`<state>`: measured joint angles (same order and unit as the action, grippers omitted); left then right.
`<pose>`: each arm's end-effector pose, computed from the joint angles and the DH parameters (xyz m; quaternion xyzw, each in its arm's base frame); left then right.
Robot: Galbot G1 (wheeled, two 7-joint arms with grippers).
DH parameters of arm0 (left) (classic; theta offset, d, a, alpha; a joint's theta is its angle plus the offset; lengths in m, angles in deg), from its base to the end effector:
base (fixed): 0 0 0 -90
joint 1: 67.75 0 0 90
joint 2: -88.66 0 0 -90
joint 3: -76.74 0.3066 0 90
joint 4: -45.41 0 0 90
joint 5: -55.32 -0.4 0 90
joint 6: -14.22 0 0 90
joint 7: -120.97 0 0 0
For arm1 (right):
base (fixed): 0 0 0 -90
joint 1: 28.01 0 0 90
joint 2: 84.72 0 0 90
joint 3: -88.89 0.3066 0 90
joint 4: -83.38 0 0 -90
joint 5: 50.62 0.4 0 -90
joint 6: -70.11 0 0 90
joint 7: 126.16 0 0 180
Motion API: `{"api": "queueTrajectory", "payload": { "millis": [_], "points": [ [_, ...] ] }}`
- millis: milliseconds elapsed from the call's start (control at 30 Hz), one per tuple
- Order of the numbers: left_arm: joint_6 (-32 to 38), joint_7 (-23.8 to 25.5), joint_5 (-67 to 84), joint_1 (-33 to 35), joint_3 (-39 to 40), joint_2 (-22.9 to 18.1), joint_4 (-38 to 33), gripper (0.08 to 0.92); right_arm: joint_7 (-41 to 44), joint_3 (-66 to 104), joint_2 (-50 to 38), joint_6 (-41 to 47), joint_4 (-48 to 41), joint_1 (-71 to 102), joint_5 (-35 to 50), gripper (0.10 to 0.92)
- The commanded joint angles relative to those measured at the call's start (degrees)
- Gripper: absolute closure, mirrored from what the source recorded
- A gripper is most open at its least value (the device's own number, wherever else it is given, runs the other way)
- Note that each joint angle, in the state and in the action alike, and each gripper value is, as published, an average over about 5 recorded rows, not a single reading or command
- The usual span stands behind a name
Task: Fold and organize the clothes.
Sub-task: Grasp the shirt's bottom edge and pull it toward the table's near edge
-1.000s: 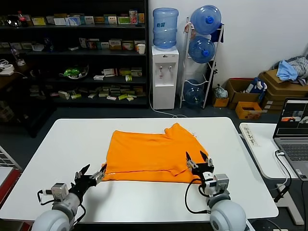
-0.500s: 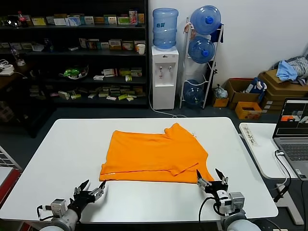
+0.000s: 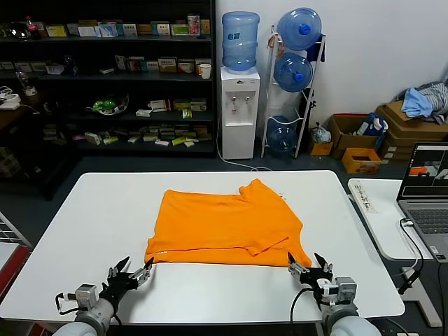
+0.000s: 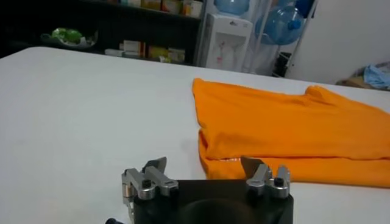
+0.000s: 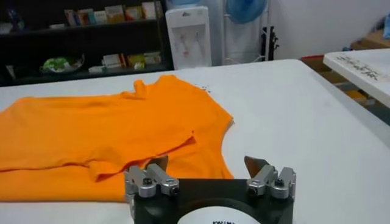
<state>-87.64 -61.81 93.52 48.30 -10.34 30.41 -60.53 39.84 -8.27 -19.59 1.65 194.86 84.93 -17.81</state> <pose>0.2671 0.0869 -0.3283 -0.0686 -0.9688 0.0656 0.2289 0.2759 -0.0253 -0.2957 0.0250 -0.9654 -0.0506 0.2546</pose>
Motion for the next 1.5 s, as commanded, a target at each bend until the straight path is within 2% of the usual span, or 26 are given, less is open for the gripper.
{"api": "queueTrajectory", "payload": {
  "millis": [33, 433, 567, 667, 867, 1333, 1400, 1500],
  "points": [
    [0.45, 0.42, -0.19, -1.12, 0.48, -0.27, 1.10, 0.177, -0.32, 0.01, 0.09, 1.90, -0.86, -1.30, 1.61, 0.203],
    [-1.17, -0.13, -0.02, -1.25, 0.99, -0.31, 1.16, 0.177, -0.96, -1.44, 0.42, 3.59, -1.11, -2.07, 2.40, 0.214],
    [-1.13, 0.11, 0.27, -1.67, 1.37, -0.46, 1.41, 0.194, -0.95, -1.32, 0.29, 3.70, -0.77, -1.53, 2.34, 0.283],
    [-1.10, 0.30, 0.46, -2.35, 1.74, -0.59, 1.94, 0.237, -0.96, -1.31, 0.39, 3.72, -0.64, -1.36, 2.30, 0.326],
    [-1.52, 0.09, 0.37, -3.51, 2.29, -0.65, 3.35, 0.389, -1.10, -1.36, 0.53, 3.92, -0.73, -1.42, 2.27, 0.451],
    [-1.56, 0.01, 0.61, -3.23, 2.19, -0.41, 2.93, 0.796, -2.09, -0.97, -0.27, 3.68, 0.54, -0.58, 2.88, 0.856],
    [-1.63, -0.05, 1.08, -2.90, 2.06, -0.13, 2.25, 0.853, -2.27, -0.76, -0.62, 3.52, 1.49, 0.08, 3.18, 0.891],
    [-1.81, -0.23, 2.51, -2.09, 1.57, 0.65, 0.49, 0.903, -2.44, -0.31, -1.41, 3.12, 3.82, 1.80, 3.83, 0.901]
  ]
}}
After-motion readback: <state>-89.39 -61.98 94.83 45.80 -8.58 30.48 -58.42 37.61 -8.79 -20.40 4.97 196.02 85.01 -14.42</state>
